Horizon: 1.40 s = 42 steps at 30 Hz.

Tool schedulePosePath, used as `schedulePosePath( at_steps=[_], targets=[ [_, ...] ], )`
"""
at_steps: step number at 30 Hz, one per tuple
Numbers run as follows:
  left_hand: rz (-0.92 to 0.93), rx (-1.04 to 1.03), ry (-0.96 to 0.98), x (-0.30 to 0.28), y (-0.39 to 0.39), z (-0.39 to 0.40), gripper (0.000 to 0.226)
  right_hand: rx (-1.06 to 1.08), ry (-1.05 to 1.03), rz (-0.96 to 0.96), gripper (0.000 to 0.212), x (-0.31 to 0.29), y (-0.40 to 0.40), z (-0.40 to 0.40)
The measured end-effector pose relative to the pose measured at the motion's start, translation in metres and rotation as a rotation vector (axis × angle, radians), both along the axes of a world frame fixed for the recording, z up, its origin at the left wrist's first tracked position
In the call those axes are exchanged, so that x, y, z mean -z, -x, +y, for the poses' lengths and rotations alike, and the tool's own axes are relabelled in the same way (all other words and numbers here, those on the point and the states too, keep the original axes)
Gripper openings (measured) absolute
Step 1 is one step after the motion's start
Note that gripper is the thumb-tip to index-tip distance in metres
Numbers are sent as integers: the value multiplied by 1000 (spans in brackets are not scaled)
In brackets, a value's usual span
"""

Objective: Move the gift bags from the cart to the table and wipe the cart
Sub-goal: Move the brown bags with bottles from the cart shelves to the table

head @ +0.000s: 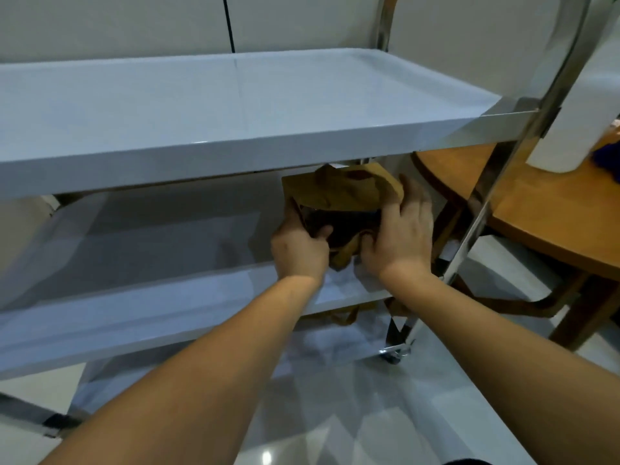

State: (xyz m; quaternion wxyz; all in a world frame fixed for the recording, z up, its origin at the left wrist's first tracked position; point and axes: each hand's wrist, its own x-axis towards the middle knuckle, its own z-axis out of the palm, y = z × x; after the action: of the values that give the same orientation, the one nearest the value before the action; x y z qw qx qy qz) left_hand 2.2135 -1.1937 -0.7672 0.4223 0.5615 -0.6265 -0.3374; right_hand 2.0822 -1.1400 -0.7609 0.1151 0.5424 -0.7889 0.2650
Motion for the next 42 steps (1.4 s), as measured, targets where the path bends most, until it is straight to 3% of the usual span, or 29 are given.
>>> schedulePosePath(
  at_steps=[2,5,9,13,19,24,27,29,30,32,34,37,42],
  targets=[
    [-71,-48,-31,2,-2,0,42,-30,-156,29,70,-10,7,-12],
    [-180,-129,-98,-12,-1,11,33,-115,-148,-64,42,-27,7,-10],
    [-335,-117,-341,-48,2,33,27,-309,-157,-251,41,-52,-9,27],
    [-332,-159,-508,-82,-11,70,25,-512,-142,-297,32,-84,-28,73],
    [-459,-176,-783,-143,-46,118,28,-491,-204,-419,36,-169,-44,108],
    [-488,9,-1039,-230,-67,137,16,-400,-522,-469,55,-259,-62,117],
    [-622,229,-998,-276,-78,148,6,-239,-568,-481,46,-304,-69,135],
    [-692,370,-917,-300,-84,159,7,-78,-629,-503,14,-329,-68,153],
    [-712,428,-878,-312,-86,165,7,-20,-681,-515,11,-342,-67,164],
    [-736,524,-822,-334,-88,177,6,27,-795,-536,29,-363,-66,187],
    [-761,601,-756,-354,-85,191,11,73,-833,-543,29,-386,-67,214],
    [-786,724,-623,-393,-69,213,15,201,-761,-627,18,-425,-68,252],
    [-786,860,-428,-471,-29,255,14,307,-444,-685,13,-498,-46,309]
  ],
)
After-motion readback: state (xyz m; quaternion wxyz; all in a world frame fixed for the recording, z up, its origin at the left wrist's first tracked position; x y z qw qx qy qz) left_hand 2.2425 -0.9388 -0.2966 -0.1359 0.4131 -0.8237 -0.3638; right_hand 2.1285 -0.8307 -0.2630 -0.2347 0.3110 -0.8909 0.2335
